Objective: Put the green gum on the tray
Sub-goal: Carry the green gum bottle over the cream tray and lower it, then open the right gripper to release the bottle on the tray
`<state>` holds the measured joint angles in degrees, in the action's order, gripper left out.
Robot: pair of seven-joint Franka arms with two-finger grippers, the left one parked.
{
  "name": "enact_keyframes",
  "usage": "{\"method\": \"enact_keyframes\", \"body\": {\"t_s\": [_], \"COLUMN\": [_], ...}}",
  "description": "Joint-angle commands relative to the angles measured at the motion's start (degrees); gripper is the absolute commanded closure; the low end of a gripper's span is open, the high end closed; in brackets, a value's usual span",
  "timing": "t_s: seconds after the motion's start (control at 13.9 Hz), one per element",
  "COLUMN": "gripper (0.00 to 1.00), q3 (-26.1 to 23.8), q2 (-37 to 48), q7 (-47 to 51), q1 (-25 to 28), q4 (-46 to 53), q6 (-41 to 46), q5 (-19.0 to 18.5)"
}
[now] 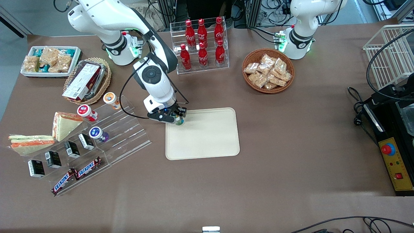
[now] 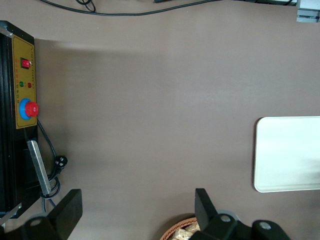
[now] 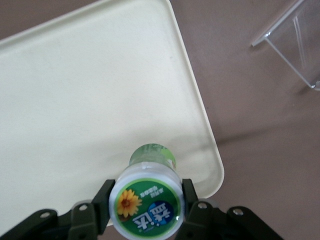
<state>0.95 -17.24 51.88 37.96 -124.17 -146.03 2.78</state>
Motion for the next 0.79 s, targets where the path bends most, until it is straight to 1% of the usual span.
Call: {"method": "enact_keyframes", "body": {"t_s": [0.0,0.07,0.14,0.22,0.51,0.72], "gripper": [0.75,0.7,0.28,0.0,0.0,0.0], "q3": [0.63,0.55,0.63,0.63,0.63,0.72], "q2": [-1.91,-2.62,-2.97,-2.98,-2.8,-1.14], "q7": [0.6,0.6,0.6,0.6,0.68,0.16], "q1": [0.62,0.62,0.53,0.44,0.09,-0.08], "q4": [-0.81,-0.81,-0.64,-0.64,-0.29,0.33], "q6": [-3.99,-4.78,-4.96,-4.96,-4.61,-3.74], "q5": [0.47,0.47,0.47,0.47,0.47,0.47]}}
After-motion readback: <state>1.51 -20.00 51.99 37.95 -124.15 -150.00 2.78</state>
